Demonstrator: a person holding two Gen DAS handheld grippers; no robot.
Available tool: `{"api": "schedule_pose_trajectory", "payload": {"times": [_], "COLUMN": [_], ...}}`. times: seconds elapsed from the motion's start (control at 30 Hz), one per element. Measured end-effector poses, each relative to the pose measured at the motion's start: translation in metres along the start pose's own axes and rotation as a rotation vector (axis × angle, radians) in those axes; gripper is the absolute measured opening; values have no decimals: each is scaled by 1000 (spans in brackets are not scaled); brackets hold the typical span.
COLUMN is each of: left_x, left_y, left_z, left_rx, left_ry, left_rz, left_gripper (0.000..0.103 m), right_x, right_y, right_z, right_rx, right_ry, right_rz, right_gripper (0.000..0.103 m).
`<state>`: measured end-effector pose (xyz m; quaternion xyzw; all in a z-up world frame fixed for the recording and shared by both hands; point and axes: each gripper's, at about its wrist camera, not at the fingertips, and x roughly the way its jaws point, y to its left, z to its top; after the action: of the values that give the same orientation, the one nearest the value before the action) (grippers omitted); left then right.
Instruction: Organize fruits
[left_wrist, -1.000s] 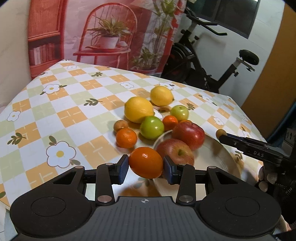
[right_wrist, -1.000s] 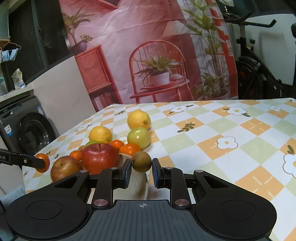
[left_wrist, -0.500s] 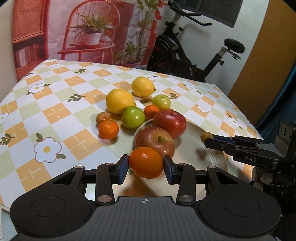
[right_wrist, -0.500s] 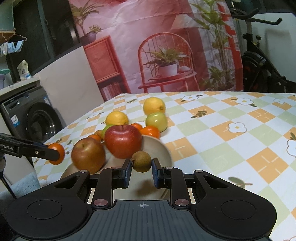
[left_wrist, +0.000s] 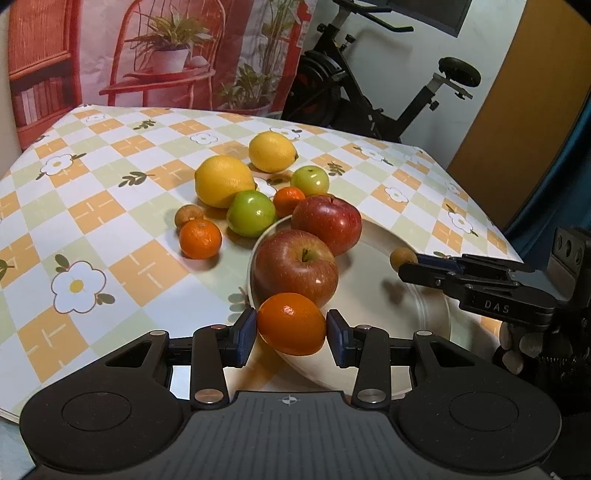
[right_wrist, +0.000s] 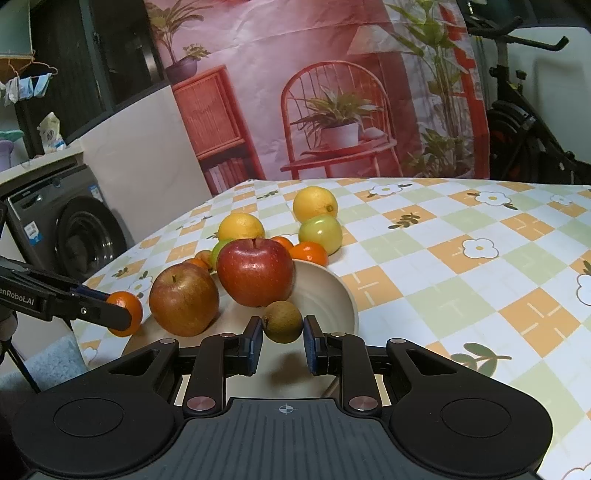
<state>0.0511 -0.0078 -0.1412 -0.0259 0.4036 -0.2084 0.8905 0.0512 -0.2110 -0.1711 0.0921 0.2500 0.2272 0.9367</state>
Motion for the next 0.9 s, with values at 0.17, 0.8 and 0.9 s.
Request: {"api": "schedule_pose_trajectory", "payload": {"times": [0.17, 0.8, 0.9], "left_x": [5, 9, 9], "left_y": [-1, -5, -4], "left_z": [-1, -1, -1], "left_rx": [5, 26, 23], "left_ry": [19, 27, 19], "left_rz": [0, 6, 14], "left_gripper": [43, 48, 54], "right_x": [0, 3, 3], "right_y": [1, 2, 3], "right_z": [0, 1, 1], "right_rx": [-11, -25, -29], "right_ry": [5, 20, 23], "right_rz": [2, 3, 4], "right_gripper": [22, 26, 27]}}
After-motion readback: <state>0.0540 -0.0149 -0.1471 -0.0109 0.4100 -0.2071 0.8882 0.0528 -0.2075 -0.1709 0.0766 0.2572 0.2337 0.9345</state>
